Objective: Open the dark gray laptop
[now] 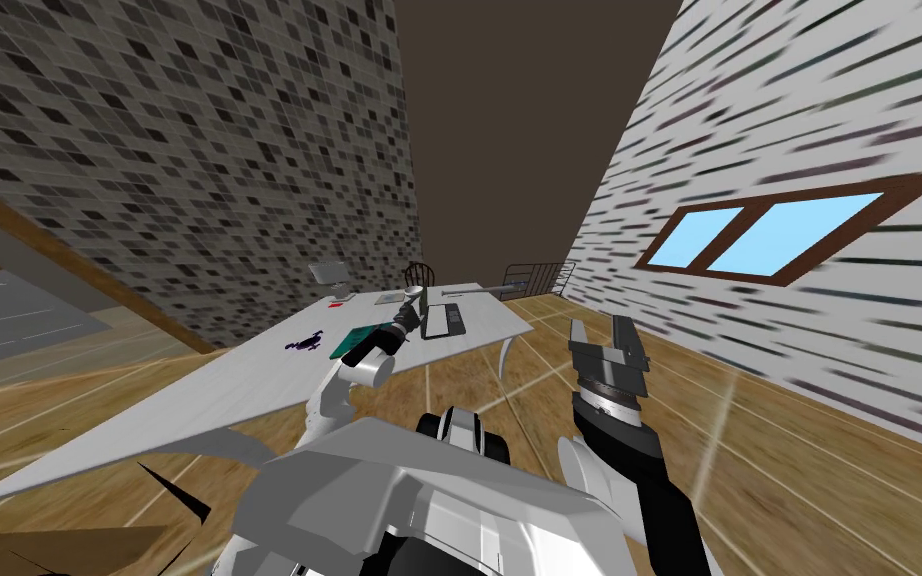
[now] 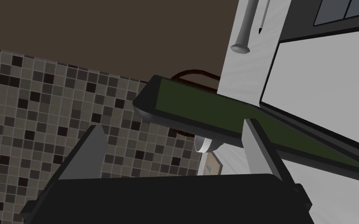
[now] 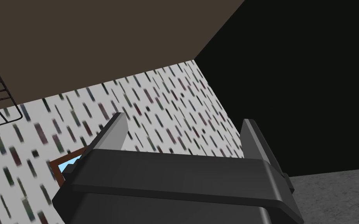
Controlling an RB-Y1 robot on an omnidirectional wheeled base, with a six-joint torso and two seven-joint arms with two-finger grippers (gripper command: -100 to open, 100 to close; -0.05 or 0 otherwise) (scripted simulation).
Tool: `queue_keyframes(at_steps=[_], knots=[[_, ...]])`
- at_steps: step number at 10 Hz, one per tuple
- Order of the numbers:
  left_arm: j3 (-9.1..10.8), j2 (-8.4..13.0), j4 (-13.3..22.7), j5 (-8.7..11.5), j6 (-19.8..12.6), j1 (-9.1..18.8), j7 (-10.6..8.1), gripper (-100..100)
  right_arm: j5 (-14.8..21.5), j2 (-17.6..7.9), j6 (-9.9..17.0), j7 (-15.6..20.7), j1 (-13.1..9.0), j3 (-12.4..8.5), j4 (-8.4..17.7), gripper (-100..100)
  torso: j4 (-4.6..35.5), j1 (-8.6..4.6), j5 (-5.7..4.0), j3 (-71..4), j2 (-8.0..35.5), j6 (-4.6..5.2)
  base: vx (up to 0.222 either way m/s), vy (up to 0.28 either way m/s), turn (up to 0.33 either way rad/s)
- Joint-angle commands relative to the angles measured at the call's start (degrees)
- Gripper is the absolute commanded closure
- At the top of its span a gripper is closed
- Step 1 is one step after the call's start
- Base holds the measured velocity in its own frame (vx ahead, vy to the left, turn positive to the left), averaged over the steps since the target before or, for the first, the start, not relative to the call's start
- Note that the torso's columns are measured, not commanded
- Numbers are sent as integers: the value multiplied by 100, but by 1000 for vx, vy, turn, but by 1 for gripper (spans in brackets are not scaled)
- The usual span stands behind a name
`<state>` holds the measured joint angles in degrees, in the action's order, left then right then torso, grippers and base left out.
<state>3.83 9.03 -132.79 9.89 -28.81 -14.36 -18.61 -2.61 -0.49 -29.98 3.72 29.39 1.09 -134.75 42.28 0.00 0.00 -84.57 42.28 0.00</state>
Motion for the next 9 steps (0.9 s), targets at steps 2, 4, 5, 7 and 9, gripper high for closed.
queue_keyframes(at_steps=[2,4,5,7,9], knots=[[271,-320,60,-49,-249,318,-32,-100,0,0,0,0,0,0,0,0,0,1,0,0,-1,-1,-14,21,-80],[331,-617,64,-57,-304,385,-41,-100,0,0,0,0,0,0,0,0,-1,-3,-1,-1,-2,-1,-5,8,-40],[354,-793,65,-60,-324,411,-44,-100,0,0,0,0,1,0,0,0,-1,-4,-1,-1,-2,0,-3,2,-37],[378,-1066,65,-63,-347,438,-48,-100,0,0,0,0,1,0,0,0,0,-1,0,0,0,-1,-3,2,-16],[401,-1002,-66,-75,-477,436,-69,-100,0,0,0,0,1,0,0,0,0,2,0,0,0,-1,51,5,-12]])
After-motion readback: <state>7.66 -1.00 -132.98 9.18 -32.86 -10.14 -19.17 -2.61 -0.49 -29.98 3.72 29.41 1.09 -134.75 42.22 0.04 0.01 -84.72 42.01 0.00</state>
